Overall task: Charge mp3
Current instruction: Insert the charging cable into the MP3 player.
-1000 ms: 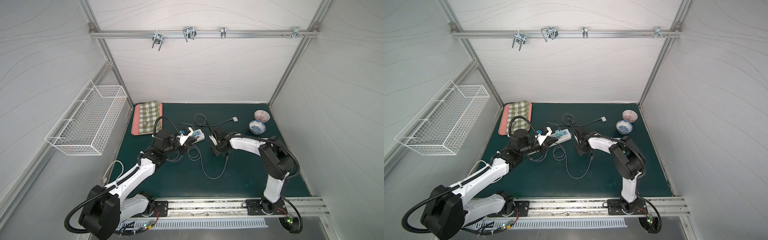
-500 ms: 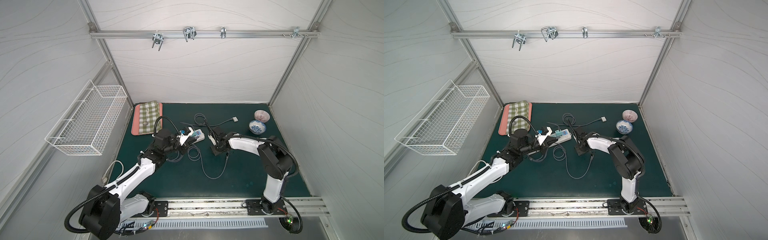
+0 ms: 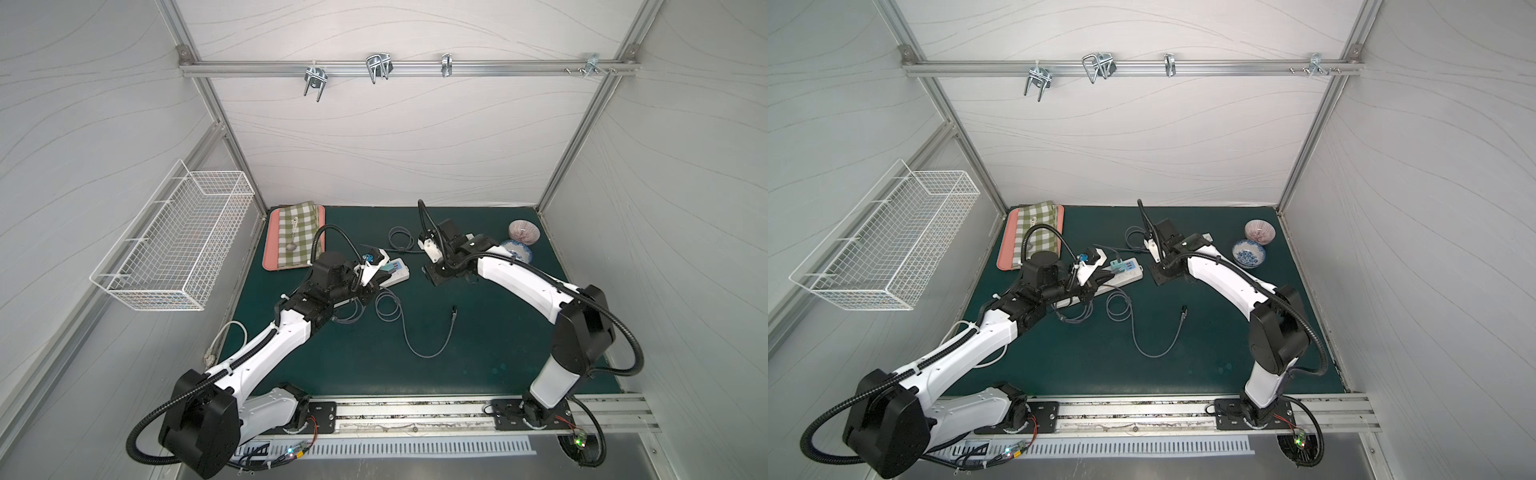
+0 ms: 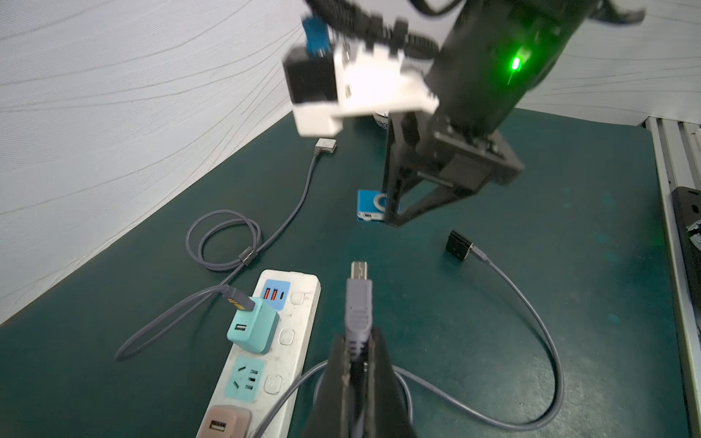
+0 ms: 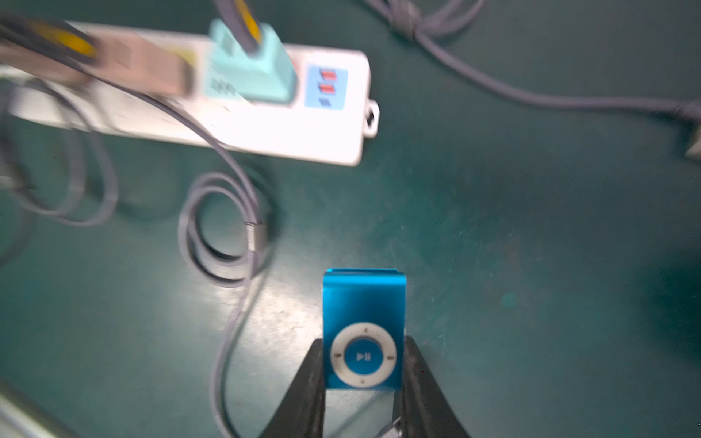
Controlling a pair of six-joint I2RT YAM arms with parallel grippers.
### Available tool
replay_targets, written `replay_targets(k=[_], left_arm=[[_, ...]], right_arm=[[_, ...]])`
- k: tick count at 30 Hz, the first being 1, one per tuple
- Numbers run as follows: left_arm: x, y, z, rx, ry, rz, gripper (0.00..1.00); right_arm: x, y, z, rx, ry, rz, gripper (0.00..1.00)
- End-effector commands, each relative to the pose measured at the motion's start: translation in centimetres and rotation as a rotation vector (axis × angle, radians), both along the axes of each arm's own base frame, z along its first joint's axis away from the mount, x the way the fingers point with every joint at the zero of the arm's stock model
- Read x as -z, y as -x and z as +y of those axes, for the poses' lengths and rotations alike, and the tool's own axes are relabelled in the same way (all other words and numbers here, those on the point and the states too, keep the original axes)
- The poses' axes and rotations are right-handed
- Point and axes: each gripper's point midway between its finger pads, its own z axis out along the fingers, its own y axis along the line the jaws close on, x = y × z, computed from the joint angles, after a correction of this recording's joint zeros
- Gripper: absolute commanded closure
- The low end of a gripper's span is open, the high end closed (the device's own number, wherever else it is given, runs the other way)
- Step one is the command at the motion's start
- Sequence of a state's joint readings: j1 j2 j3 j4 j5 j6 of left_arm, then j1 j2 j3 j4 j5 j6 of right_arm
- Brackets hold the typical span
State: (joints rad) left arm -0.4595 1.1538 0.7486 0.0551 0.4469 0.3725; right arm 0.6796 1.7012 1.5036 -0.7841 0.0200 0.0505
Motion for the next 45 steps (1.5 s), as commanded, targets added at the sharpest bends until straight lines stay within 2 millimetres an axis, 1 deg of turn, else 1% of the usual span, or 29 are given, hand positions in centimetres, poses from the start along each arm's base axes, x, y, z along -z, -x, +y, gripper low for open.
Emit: replay_targets(k=[1,5,8,17,24,36,45], left_arm=[[-1.4,-0.5,-0.9,0.013,-0.049,-0.063,1.0],[-1.1,-0.2,-1.8,0.032,-0.069,-0.059,1.0],[-1.3,-0.2,-2.5,0.039,-0.07,-0.066,1.0],[-1.6,-1.2,-4.0,0.049,-0.084,-0.088,1.0],[-1.4,-1.3,-4.5,0.053,-0.099,-0.087,1.0],[-1.1,-1.5,-4.7,0.037,-0.117,-0.078,1.0],[-1.4,-1.6,-4.8,0.034,-0.106,-0.088,1.0]], right_arm=[[-1.1,2.6,-1.0,-0.05,0.02,0.109,0.79],[-3.8,2.7,-0.4,-0.066,-0.036,0.086,0.8],[-4.6,3.1,0.1,-0.077,-0.056,0.094,0.8],[-5.0,4.5,1.5,-0.115,-0.049,0.099,0.8],[-5.4,5.0,1.9,-0.129,-0.03,0.072,0.8],[-5.6,5.4,2.2,-0.141,-0.028,0.057,0.81],[-5.2,5.6,2.7,-0.15,-0.025,0.056,0.81]])
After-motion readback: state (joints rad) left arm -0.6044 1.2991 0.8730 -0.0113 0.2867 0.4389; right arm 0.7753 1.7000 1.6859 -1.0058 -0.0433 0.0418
